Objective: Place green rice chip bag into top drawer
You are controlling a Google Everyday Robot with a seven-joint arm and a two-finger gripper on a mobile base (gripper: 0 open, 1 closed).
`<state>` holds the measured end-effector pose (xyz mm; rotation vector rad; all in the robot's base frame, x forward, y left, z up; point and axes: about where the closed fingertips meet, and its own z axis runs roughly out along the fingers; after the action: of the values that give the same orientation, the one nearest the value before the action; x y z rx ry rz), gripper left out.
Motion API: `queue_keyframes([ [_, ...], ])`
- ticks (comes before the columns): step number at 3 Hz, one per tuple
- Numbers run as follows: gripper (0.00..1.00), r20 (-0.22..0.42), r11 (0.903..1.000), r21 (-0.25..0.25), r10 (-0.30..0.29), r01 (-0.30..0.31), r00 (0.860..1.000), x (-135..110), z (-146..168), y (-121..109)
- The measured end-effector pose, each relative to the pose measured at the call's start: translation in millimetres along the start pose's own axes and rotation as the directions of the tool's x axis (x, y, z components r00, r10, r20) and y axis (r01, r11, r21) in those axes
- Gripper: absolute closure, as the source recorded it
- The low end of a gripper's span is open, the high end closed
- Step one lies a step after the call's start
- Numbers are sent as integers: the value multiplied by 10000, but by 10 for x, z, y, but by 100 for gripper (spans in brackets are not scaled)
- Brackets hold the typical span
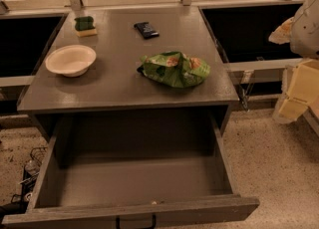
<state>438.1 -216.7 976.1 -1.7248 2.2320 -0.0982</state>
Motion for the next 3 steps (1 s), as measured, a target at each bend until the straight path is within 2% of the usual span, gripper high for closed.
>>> queue_keyframes([
  [1, 0, 2, 10000, 7, -1, 1, 10000, -1, -2, -1],
  [3, 0, -171, 9991, -174, -401, 398, 9991, -153, 123, -146],
])
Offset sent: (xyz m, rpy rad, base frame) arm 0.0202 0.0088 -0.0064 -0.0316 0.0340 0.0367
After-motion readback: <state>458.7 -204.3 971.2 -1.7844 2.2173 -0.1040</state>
